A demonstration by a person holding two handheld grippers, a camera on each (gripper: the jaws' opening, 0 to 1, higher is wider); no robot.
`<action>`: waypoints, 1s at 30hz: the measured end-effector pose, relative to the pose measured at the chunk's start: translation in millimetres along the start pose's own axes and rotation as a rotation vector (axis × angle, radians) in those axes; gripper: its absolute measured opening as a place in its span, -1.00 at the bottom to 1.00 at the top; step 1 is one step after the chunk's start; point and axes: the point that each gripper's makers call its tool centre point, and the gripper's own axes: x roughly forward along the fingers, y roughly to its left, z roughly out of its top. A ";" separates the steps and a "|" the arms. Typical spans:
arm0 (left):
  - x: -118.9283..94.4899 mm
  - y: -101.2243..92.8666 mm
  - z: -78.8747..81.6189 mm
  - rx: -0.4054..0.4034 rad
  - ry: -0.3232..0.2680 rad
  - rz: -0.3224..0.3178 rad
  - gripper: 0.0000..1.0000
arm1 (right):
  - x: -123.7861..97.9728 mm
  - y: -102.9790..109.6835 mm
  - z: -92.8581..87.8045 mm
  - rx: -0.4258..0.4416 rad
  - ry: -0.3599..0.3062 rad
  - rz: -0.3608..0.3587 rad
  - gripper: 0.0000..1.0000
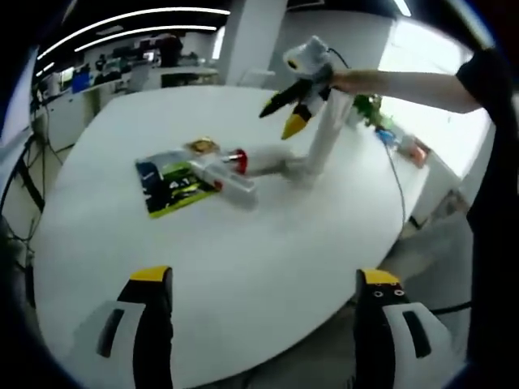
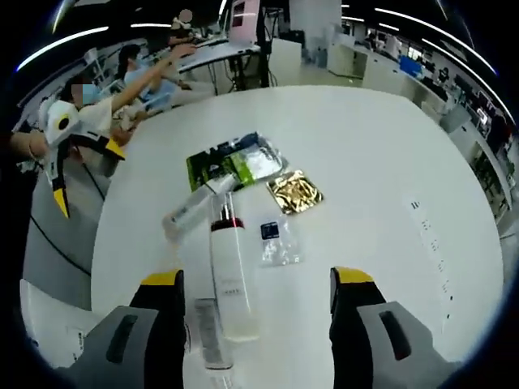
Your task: Arrange the skincare products in the storage area until every visible bottle or jar stands upright without overlapping.
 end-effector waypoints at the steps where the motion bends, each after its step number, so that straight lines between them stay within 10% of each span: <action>1: 0.0 0.1 -0.2 0.000 0.001 0.000 0.72 | 3.0 2.4 -0.6 -0.018 0.012 0.005 0.41; 30: 2.9 -0.5 -9.9 0.042 0.054 0.021 0.69 | 63.5 34.8 -18.8 -0.178 0.133 0.163 0.03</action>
